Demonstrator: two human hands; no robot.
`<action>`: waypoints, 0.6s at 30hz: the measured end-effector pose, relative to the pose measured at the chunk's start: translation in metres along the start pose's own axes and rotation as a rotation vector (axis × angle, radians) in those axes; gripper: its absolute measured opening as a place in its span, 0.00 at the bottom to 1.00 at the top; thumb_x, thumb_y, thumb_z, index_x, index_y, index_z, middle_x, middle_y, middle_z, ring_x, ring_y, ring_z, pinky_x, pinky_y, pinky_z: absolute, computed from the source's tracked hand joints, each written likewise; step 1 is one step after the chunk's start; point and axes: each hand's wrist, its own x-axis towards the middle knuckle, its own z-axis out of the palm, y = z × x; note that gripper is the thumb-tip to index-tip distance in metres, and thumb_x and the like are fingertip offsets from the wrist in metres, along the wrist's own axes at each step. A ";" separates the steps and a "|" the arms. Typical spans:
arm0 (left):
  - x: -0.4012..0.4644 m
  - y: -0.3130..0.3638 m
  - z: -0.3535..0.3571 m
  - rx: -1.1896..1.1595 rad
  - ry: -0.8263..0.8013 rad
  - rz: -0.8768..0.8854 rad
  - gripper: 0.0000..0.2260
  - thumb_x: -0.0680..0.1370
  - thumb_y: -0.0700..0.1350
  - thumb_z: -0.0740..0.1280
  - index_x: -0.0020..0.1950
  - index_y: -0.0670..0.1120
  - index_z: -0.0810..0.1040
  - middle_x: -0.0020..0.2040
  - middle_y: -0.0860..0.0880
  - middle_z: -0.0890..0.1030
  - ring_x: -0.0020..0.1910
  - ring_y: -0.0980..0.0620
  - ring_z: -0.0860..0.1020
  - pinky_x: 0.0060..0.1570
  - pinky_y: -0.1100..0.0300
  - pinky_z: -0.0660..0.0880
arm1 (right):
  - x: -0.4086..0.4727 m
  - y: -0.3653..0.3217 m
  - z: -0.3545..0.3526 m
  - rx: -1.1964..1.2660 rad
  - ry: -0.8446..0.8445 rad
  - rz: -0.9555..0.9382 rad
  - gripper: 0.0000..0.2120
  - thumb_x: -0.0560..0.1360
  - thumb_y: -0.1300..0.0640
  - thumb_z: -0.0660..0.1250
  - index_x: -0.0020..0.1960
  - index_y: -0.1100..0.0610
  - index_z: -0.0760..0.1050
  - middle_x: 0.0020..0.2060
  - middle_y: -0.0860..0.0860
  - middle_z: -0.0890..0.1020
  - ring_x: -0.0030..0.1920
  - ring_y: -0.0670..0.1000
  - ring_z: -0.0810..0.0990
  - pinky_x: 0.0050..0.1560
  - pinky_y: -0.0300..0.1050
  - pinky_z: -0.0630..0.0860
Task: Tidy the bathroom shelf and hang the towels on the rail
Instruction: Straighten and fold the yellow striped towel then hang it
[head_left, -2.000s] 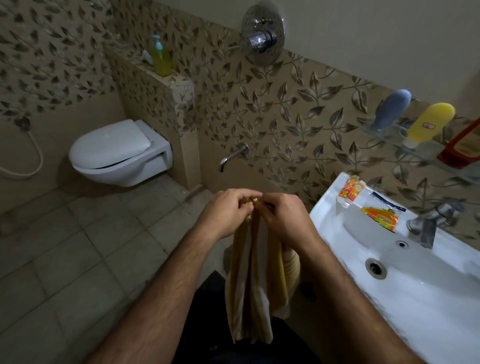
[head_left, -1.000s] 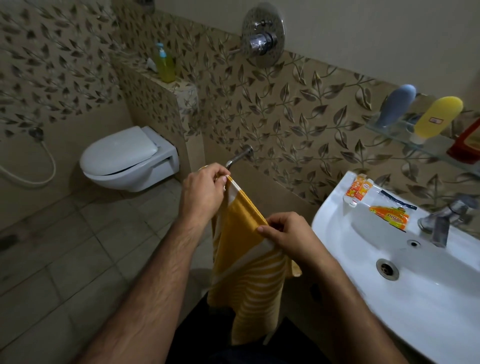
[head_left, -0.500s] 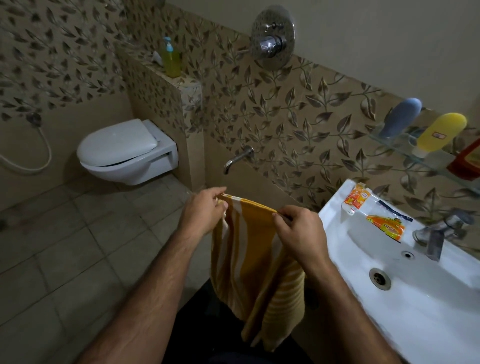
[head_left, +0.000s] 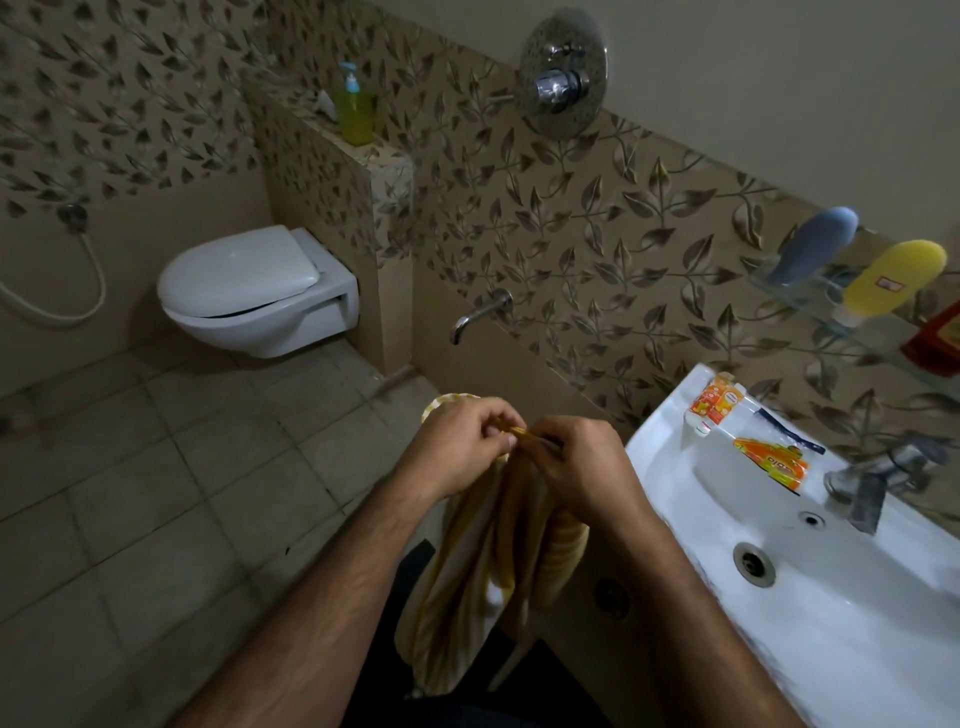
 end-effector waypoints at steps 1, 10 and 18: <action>0.000 0.003 0.002 0.019 0.046 0.003 0.06 0.75 0.45 0.70 0.46 0.57 0.82 0.34 0.57 0.79 0.36 0.62 0.76 0.36 0.65 0.67 | 0.000 0.000 0.000 0.005 -0.023 0.027 0.07 0.76 0.50 0.67 0.45 0.51 0.81 0.36 0.47 0.82 0.38 0.49 0.79 0.40 0.50 0.78; 0.001 0.007 -0.013 0.143 0.259 0.007 0.06 0.77 0.43 0.68 0.50 0.53 0.82 0.44 0.54 0.83 0.47 0.53 0.79 0.47 0.59 0.72 | -0.007 0.021 -0.023 0.100 -0.322 0.211 0.08 0.76 0.49 0.70 0.39 0.46 0.75 0.37 0.43 0.79 0.42 0.46 0.79 0.38 0.38 0.74; 0.009 0.005 -0.032 0.163 0.331 -0.020 0.05 0.77 0.44 0.68 0.49 0.53 0.82 0.33 0.58 0.75 0.41 0.54 0.77 0.42 0.61 0.69 | -0.007 0.011 -0.017 0.096 -0.286 0.198 0.06 0.77 0.50 0.68 0.51 0.50 0.81 0.47 0.48 0.83 0.49 0.48 0.81 0.53 0.50 0.81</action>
